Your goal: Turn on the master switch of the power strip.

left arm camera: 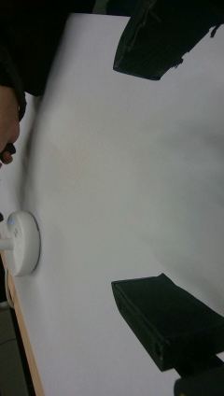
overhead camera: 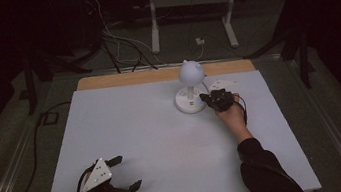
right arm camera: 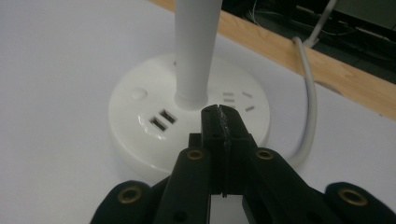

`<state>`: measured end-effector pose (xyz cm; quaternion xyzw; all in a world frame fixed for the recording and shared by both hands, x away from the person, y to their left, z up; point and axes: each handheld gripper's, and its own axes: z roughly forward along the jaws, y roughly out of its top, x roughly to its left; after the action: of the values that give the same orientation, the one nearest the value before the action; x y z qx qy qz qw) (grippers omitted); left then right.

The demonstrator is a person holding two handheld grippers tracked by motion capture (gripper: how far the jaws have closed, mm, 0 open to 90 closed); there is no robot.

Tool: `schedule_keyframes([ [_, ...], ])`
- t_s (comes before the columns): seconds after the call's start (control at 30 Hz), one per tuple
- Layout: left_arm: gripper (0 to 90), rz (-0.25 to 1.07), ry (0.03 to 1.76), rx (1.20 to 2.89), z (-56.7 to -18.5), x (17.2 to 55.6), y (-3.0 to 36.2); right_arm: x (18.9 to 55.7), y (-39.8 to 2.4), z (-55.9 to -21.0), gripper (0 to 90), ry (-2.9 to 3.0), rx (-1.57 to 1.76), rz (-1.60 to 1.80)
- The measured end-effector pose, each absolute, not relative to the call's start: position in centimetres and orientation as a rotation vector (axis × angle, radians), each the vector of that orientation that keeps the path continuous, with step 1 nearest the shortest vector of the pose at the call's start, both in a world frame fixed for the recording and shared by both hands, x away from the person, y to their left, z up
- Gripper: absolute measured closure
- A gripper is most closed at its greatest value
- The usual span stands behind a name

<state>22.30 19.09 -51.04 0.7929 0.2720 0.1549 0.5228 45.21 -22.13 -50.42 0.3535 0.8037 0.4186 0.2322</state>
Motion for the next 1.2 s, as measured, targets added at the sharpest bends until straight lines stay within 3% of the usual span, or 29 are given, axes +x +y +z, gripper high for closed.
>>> schedule_keyframes([
  [0.13, 0.4, 0.371, 0.654, 1.9, -51.1, 22.3, 19.1, 45.1, -22.0, -49.9, 89.5, 2.21, 0.979, 1.191],
  [0.17, 0.3, 0.372, 0.653, 1.9, -51.1, 22.3, 19.1, 45.0, -22.0, -49.8, 83.9, 2.214, 0.979, 1.204],
  [0.27, 0.3, 0.374, 0.652, 1.898, -51.0, 22.3, 19.1, 44.8, -21.8, -49.1, 79.0, 2.225, 0.975, 1.224],
  [0.37, 0.3, 0.374, 0.651, 1.898, -51.0, 22.3, 19.1, 44.5, -21.7, -48.6, 66.2, 2.221, 0.987, 1.251],
  [0.63, 0.3, 0.375, 0.651, 1.899, -51.0, 22.3, 19.1, 44.0, -21.3, -48.6, 11.8, 2.261, 1.071, 1.281],
  [0.7, 0.3, 0.376, 0.65, 1.899, -51.0, 22.3, 19.1, 43.9, -21.3, -48.5, 8.6, 2.263, 1.079, 1.283],
  [0.73, 0.3, 0.376, 0.649, 1.9, -51.0, 22.3, 19.1, 43.8, -21.2, -48.5, 2.5, 2.271, 1.076, 1.286],
  [1.2, 0.3, 0.378, 0.645, 1.902, -51.0, 22.2, 19.1, 41.7, -21.1, -47.0, 0.0, 2.299, 1.029, 1.347],
])
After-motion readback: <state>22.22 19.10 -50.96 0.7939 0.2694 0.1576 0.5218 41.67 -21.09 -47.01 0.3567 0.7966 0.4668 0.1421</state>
